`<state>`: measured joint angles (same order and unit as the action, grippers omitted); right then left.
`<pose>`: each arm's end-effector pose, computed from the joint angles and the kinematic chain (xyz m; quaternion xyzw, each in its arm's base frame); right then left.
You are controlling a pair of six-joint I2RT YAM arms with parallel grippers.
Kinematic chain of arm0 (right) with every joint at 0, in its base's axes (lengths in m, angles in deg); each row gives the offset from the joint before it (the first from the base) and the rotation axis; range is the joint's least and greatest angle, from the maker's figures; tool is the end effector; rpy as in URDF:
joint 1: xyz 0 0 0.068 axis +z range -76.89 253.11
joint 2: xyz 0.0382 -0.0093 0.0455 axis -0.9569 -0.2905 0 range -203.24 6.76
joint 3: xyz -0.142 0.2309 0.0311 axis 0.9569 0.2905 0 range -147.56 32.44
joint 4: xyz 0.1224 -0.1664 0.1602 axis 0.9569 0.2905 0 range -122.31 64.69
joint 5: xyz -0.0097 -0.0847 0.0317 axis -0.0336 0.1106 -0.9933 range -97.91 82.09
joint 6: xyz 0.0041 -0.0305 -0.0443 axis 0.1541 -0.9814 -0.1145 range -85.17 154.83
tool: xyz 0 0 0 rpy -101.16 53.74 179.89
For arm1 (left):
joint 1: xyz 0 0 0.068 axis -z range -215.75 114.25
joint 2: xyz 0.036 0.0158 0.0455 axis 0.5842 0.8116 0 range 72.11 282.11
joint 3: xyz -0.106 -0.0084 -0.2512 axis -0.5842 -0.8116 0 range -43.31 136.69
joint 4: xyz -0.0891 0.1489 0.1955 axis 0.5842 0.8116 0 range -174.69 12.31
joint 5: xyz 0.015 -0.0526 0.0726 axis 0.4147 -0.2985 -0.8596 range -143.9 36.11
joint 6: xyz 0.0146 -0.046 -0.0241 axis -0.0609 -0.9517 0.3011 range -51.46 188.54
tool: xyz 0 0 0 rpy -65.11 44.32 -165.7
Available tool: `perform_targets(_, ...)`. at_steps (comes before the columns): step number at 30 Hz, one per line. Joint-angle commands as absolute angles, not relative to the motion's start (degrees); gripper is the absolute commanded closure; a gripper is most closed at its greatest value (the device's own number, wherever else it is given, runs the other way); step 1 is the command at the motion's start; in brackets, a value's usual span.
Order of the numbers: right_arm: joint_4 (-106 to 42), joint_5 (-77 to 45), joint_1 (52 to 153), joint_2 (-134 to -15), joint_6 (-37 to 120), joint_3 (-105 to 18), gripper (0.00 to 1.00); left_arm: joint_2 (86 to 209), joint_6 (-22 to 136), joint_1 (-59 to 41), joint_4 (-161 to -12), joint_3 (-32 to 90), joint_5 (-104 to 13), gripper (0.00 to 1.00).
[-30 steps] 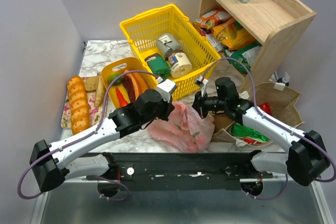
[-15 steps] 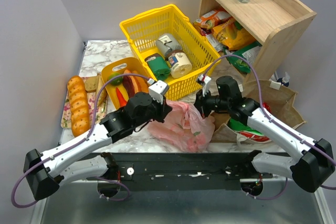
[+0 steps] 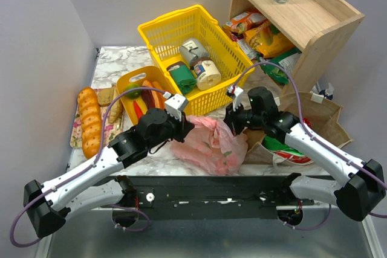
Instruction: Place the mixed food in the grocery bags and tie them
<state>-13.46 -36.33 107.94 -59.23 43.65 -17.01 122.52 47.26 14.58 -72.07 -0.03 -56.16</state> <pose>0.1959 0.1569 0.2814 -0.3035 0.8140 0.3678 0.3317 0.1322 -0.1572 0.3090 0.1941 0.7945 -0.3234 0.4760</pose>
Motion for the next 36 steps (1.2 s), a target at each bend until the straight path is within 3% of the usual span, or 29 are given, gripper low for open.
perform_targets(1,-1.20,-22.94,105.72,-59.86,40.19,-16.43,0.99,119.04,49.99,11.45,-65.71,-0.16,-63.13,1.00)
perform_targets(23,0.64,-11.61,105.72,-56.61,37.03,-21.70,0.99,116.23,49.29,8.90,-62.37,-1.39,-64.62,1.00)
perform_targets(31,-4.71,-13.27,105.72,-53.27,36.06,-22.23,0.99,116.14,49.64,8.29,-61.67,-1.74,-63.91,1.00)
perform_targets(36,-5.33,-4.93,105.72,-51.51,35.79,-21.35,0.99,115.79,50.87,8.20,-61.14,-2.18,-64.18,1.00)
